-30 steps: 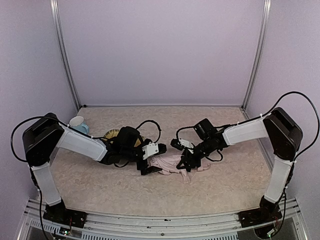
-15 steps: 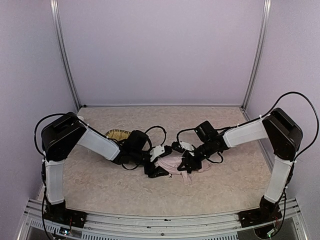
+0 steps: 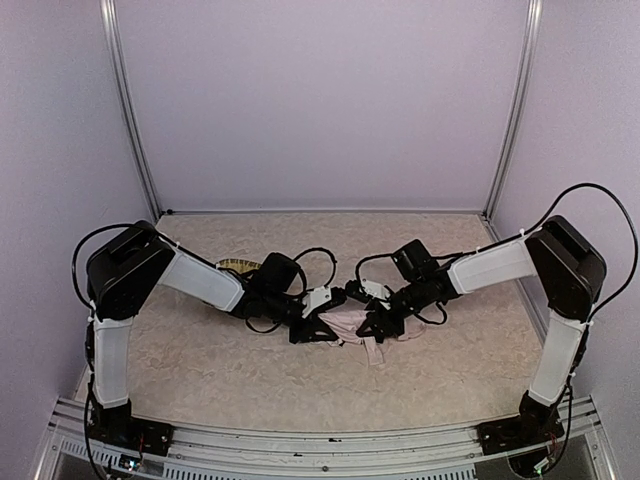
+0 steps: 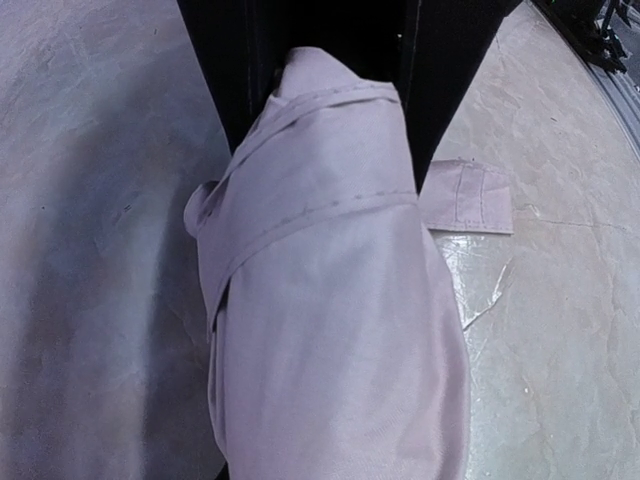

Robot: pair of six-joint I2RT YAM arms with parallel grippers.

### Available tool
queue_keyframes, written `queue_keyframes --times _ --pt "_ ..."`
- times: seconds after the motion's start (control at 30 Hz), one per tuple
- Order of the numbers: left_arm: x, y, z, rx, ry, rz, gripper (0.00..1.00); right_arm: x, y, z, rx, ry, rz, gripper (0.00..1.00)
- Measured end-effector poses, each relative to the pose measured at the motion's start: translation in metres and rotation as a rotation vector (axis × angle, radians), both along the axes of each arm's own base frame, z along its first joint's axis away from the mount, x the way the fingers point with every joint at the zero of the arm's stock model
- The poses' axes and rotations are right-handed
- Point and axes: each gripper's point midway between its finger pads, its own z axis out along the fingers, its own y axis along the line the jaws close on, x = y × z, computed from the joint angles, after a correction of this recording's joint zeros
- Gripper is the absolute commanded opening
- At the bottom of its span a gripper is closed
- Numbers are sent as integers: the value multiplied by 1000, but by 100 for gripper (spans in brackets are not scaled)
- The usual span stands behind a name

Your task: Put away the umbrella

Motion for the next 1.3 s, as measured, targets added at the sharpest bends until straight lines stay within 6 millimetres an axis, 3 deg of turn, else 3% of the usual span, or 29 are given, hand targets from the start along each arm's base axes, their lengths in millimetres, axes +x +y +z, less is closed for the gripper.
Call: queue_keyframes --times 0.1,0.13,0.17,0.47,0.63,0.83,1.03,1.17,1.3 --pt "1 0 0 3 1 13 0 3 0 0 -4 -7 -17 86" --pt "3 0 0 3 0 27 0 5 0 0 -4 -8 -26 98" --pt "6 -1 0 3 -7 43 0 6 1 1 -3 -8 -37 100" --pt "23 -2 3 13 -181 169 0 15 1 30 24 -77 -135 100" --pt "24 0 4 62 -352 212 0 20 -8 58 76 -175 -208 100" --pt "33 6 5 115 -499 242 0 21 -27 73 135 -208 -313 100" --pt "41 14 5 145 -573 277 0 14 -56 93 258 -83 -467 86" --pt "41 15 5 146 -589 284 0 -5 -56 83 292 109 -501 77" --pt "40 16 5 145 -598 287 0 -22 -58 44 223 303 -539 76"
